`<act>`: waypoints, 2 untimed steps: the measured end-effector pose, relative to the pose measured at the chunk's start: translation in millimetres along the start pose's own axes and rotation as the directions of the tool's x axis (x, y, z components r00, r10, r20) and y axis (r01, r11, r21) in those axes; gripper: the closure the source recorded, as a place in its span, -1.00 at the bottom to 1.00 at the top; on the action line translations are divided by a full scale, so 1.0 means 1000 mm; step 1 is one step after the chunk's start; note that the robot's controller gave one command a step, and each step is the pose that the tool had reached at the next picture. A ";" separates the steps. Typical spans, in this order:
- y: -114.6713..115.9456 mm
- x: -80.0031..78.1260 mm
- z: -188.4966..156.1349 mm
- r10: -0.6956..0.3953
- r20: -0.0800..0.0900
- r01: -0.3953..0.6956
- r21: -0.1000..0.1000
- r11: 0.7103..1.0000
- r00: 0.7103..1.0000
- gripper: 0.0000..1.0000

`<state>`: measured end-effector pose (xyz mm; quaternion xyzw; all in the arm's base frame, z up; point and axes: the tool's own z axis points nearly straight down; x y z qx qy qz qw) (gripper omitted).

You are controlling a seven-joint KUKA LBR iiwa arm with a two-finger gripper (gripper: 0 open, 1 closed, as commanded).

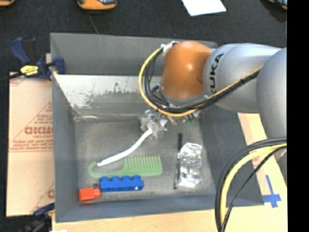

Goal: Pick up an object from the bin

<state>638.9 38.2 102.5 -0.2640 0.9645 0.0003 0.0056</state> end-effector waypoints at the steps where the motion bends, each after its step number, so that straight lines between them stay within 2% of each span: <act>1: -0.001 -0.001 -0.027 0.003 0.006 -0.003 0.003 1.000 1.000 1.00; 2: -0.002 -0.002 -0.036 0.005 0.011 -0.005 0.005 1.000 1.000 1.00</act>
Offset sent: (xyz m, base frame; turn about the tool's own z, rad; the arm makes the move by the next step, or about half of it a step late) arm 0.0021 -0.0004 0.0391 0.0020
